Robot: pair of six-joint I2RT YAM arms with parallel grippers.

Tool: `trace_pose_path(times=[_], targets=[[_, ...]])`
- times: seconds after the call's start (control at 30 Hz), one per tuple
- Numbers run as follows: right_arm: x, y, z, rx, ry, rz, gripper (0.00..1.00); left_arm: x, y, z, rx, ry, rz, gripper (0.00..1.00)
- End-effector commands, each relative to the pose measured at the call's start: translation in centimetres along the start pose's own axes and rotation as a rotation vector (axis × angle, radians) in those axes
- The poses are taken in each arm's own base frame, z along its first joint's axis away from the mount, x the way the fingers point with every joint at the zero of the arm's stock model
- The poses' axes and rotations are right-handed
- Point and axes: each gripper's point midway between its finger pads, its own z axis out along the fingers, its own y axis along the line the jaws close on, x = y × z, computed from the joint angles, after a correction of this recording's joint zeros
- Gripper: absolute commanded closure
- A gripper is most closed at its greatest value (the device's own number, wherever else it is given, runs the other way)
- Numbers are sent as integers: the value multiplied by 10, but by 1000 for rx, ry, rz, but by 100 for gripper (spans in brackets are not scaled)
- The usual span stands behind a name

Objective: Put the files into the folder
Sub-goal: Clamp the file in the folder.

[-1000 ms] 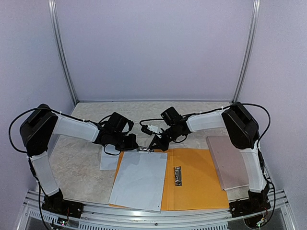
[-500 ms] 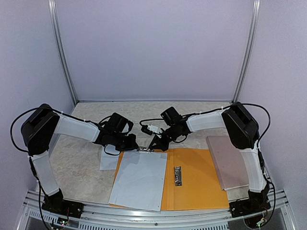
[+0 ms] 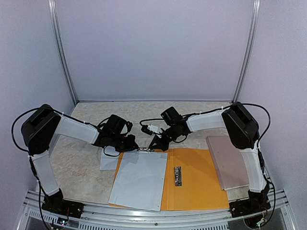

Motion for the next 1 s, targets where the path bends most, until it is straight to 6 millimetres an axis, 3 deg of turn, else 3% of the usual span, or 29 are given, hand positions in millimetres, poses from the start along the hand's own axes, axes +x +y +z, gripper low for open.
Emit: trace_pose_path(times=[0.0, 0.43, 0.57, 0.87, 0.97], targets=[[126, 17, 30, -20, 362, 157, 97, 98, 59, 17, -175, 308, -64, 100], [126, 17, 29, -20, 364, 158, 97, 131, 83, 28, -203, 374, -116, 100], [126, 18, 29, -20, 364, 157, 97, 121, 76, 22, -193, 352, -105, 100], [126, 16, 29, -17, 365, 157, 98, 60, 27, -3, -135, 242, -9, 100], [125, 17, 29, -16, 364, 155, 98, 51, 19, -9, -130, 225, 7, 100]])
